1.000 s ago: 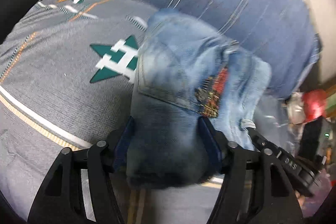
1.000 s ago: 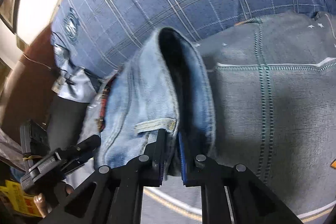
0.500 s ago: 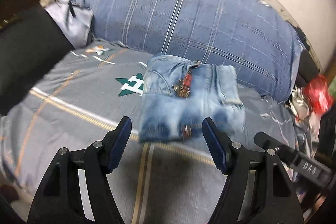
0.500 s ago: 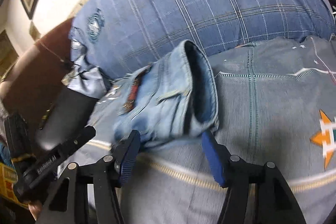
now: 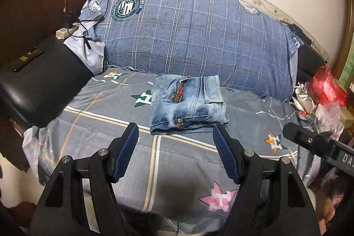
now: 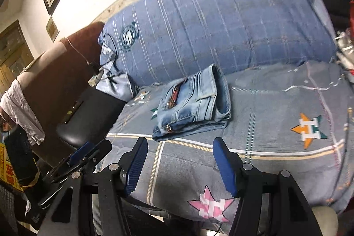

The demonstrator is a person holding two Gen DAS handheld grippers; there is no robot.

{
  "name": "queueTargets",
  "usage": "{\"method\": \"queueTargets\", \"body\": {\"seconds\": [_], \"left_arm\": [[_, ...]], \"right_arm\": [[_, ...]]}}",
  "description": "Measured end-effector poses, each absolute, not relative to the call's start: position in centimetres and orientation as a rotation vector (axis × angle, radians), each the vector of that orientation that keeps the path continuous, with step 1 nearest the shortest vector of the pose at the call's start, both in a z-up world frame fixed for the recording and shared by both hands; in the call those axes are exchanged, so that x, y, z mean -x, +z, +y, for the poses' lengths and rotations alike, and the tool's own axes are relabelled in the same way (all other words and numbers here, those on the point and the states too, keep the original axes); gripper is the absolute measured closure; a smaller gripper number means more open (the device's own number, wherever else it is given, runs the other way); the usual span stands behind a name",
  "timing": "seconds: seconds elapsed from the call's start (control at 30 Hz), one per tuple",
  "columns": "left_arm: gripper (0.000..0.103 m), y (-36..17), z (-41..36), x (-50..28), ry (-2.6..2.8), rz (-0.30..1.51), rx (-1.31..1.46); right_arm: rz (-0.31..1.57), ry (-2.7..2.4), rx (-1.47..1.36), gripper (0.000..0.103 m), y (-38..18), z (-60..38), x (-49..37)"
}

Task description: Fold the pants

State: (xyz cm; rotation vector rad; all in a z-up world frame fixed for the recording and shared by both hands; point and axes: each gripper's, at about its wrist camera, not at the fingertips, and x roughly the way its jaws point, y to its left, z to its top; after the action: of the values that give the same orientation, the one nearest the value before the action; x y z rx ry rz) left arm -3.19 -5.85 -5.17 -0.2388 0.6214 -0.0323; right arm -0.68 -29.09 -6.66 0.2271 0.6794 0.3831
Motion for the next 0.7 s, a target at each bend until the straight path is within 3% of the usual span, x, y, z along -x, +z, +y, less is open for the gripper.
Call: {"method": "queueTargets", "body": {"seconds": [0.7], "left_arm": [[0.033,-3.2,-7.2,5.6,0.012,0.63,0.164]], "right_arm": [[0.653,0.403,-0.237,0.044,-4.6,-28.8,4.9]]}}
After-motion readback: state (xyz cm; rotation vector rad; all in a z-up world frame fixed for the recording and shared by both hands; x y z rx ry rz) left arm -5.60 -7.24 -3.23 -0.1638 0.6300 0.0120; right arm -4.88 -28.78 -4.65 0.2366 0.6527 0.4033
